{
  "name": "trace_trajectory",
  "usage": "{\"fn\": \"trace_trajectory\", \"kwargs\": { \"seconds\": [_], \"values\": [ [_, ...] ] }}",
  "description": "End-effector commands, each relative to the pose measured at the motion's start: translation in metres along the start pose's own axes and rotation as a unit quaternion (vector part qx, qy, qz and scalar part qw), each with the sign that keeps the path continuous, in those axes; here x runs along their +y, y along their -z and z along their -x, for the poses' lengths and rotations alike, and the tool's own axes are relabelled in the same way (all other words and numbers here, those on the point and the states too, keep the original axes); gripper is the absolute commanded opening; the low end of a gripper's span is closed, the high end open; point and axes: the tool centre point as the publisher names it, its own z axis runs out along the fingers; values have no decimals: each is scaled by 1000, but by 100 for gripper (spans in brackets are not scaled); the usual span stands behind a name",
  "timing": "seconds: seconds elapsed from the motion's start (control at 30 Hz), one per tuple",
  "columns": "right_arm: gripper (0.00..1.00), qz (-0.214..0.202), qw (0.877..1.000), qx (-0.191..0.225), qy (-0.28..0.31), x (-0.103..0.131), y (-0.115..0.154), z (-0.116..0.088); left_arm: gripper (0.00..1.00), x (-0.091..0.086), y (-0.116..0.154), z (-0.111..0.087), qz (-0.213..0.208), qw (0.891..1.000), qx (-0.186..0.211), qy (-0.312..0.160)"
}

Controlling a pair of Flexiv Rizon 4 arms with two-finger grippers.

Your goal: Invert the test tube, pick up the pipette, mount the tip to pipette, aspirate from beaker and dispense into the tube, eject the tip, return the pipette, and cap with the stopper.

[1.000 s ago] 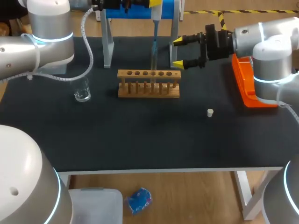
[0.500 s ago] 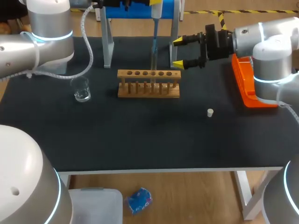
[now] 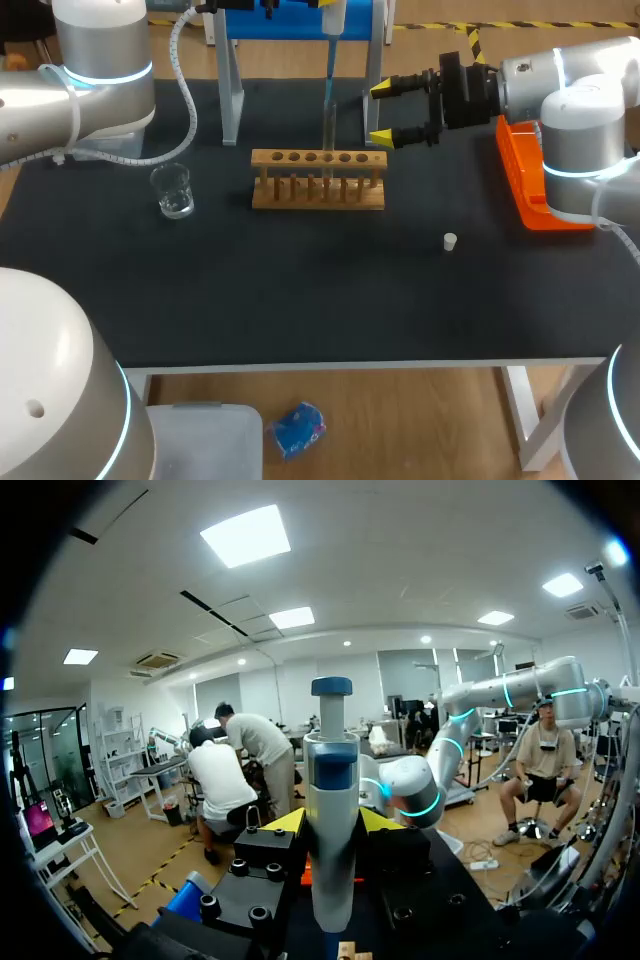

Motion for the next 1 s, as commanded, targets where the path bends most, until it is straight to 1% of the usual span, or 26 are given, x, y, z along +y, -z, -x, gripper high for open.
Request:
{"fn": "trace_trajectory", "kwargs": {
  "seconds": [0.03, 0.4, 0.5, 0.57, 0.8, 1.0],
  "values": [
    [100, 0, 1000, 0, 0, -1, 0, 0, 0, -5, 1, -1, 3, 1000, -2, -2],
    [100, 0, 1000, 0, 0, -1, 0, 0, 0, -13, 2, -2, 7, 1000, -5, -7],
    [100, 0, 1000, 0, 0, -1, 0, 0, 0, -17, 2, -2, 5, 1000, -6, -9],
    [100, 0, 1000, 0, 0, -1, 0, 0, 0, -20, 3, -1, -3, 1000, -7, -14],
    [100, 0, 1000, 0, 0, -1, 0, 0, 0, -28, 2, -1, 4, 1000, -4, -22],
    [100, 0, 1000, 0, 0, -1, 0, 0, 0, -33, 18, -6, 19, 999, -19, -21]
  ]
}}
